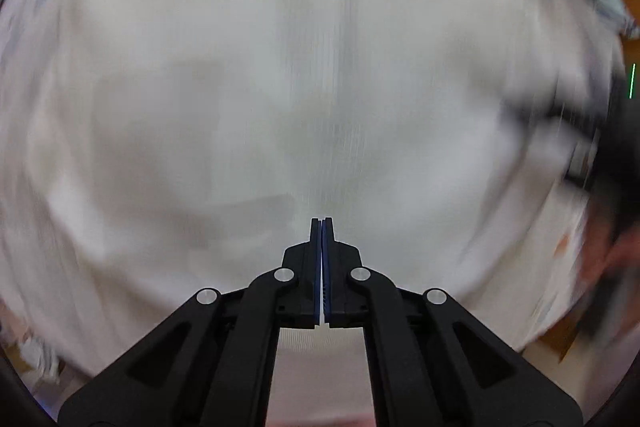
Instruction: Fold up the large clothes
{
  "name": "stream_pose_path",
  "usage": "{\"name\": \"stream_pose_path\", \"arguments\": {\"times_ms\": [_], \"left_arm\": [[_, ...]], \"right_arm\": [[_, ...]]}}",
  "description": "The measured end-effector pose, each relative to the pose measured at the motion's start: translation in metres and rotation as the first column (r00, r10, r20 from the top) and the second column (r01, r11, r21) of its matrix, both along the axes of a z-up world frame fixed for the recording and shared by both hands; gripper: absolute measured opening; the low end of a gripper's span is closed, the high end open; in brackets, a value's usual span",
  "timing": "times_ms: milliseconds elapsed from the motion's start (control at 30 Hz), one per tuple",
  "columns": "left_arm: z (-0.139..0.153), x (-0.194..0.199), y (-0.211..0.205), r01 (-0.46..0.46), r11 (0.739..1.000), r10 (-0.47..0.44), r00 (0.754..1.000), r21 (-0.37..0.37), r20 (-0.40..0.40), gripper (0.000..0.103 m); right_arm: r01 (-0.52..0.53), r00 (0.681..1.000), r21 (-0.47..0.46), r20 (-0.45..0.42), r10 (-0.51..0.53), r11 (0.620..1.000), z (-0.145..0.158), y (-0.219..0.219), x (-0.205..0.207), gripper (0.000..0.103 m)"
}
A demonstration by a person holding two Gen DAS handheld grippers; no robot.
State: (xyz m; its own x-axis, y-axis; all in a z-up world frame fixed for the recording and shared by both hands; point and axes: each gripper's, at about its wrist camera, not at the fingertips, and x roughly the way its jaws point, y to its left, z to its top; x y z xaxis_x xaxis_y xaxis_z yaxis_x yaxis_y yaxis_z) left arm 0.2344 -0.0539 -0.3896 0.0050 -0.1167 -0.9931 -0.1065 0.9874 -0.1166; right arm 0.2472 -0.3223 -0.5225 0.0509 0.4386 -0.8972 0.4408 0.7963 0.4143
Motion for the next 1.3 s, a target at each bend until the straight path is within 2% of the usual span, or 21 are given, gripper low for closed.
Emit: {"name": "stream_pose_path", "arguments": {"times_ms": [33,133,233,300,333,400,467,533,567,633,767,800,833,867,967,1000,1067,1200,1233,1267,1300], "left_arm": [[0.009,0.039,0.008,-0.023,1.0,0.023,0.998,-0.004,0.064,0.0],[0.006,0.117,0.022,-0.053,0.998,0.05,0.992,0.02,0.12,0.0],[-0.013,0.188,0.038,-0.059,0.997,0.053,0.992,0.044,0.117,0.0],[-0.038,0.196,0.036,-0.038,0.999,0.037,0.998,0.026,0.052,0.0],[-0.046,0.196,0.038,-0.028,0.999,0.027,0.998,0.019,0.059,0.0],[-0.042,0.187,0.04,-0.016,1.0,0.015,0.997,0.013,0.073,0.0],[-0.039,0.145,0.042,-0.027,0.999,0.029,0.997,-0.023,0.07,0.0],[-0.045,0.114,0.039,0.001,1.0,-0.001,1.0,-0.014,0.006,0.0],[-0.042,0.094,0.037,-0.002,1.0,0.002,0.999,-0.002,0.036,0.0],[-0.04,0.062,0.034,-0.004,1.0,0.004,1.0,0.004,0.028,0.0],[-0.032,0.002,0.036,-0.085,0.996,0.085,0.995,-0.015,0.051,0.0],[-0.038,-0.006,0.033,-0.088,0.996,0.088,0.996,-0.024,-0.008,0.0],[-0.052,-0.031,0.031,-0.101,0.994,0.098,0.993,-0.046,-0.067,0.0],[-0.053,-0.056,0.027,-0.086,0.995,0.084,0.996,-0.045,-0.032,0.0],[-0.049,-0.095,0.009,0.012,0.999,-0.011,0.999,0.035,-0.047,0.0],[-0.042,-0.094,0.008,0.019,0.999,-0.017,0.999,0.051,-0.045,0.0],[-0.029,-0.083,0.008,0.013,0.999,-0.011,0.999,0.03,-0.045,0.0],[0.009,-0.017,0.02,0.017,1.0,-0.019,0.992,0.018,0.125,0.0],[0.009,-0.002,0.02,0.009,1.0,-0.009,0.99,-0.005,0.141,0.0],[0.001,0.014,0.022,0.02,0.998,-0.012,0.991,-0.059,0.133,0.0],[-0.014,0.022,0.022,0.028,0.997,-0.021,0.994,-0.071,0.104,0.0]], "right_arm": [[0.003,1.0,0.007,0.002,-0.003,1.0,0.0,-0.003,0.0,0.044],[0.009,1.0,0.02,0.015,-0.01,1.0,-0.001,-0.004,-0.001,0.044],[0.008,0.999,0.012,0.038,-0.008,1.0,0.0,-0.004,-0.002,0.044],[0.003,0.999,0.023,0.045,-0.004,1.0,-0.002,-0.005,-0.003,0.045],[0.009,0.999,0.036,0.043,-0.011,0.999,-0.005,-0.005,-0.007,0.046],[0.031,0.999,0.069,0.032,-0.033,0.997,-0.01,-0.01,-0.01,0.046],[0.03,0.999,0.075,0.031,-0.032,0.997,-0.008,-0.011,-0.01,0.046],[0.04,0.999,0.083,0.033,-0.043,0.996,-0.009,-0.012,-0.011,0.048],[0.045,0.998,0.088,0.035,-0.048,0.995,-0.008,-0.014,-0.011,0.048],[0.048,0.998,0.09,0.04,-0.051,0.995,-0.008,-0.014,-0.012,0.049],[0.054,0.997,0.077,0.05,-0.058,0.996,-0.005,-0.015,-0.017,0.051],[0.05,0.997,0.069,0.054,-0.054,0.996,-0.005,-0.013,-0.016,0.052],[0.046,0.997,0.063,0.058,-0.05,0.997,-0.004,-0.011,-0.017,0.054],[0.043,0.997,0.057,0.061,-0.046,0.997,-0.004,-0.01,-0.016,0.055],[0.03,0.997,0.038,0.067,-0.032,0.999,-0.002,-0.006,-0.015,0.057],[0.024,0.997,0.031,0.072,-0.026,0.999,-0.001,-0.004,-0.015,0.058],[0.014,0.997,0.028,0.074,-0.016,1.0,-0.001,-0.002,-0.014,0.06],[-0.022,0.997,0.021,0.071,0.021,1.0,-0.001,0.003,-0.009,0.064],[-0.016,0.997,0.021,0.072,0.015,1.0,-0.001,0.002,-0.009,0.062],[-0.007,0.997,0.016,0.076,0.006,1.0,0.0,0.002,-0.01,0.06],[0.005,0.996,0.003,0.091,-0.005,1.0,0.002,0.002,-0.012,0.054]]}}
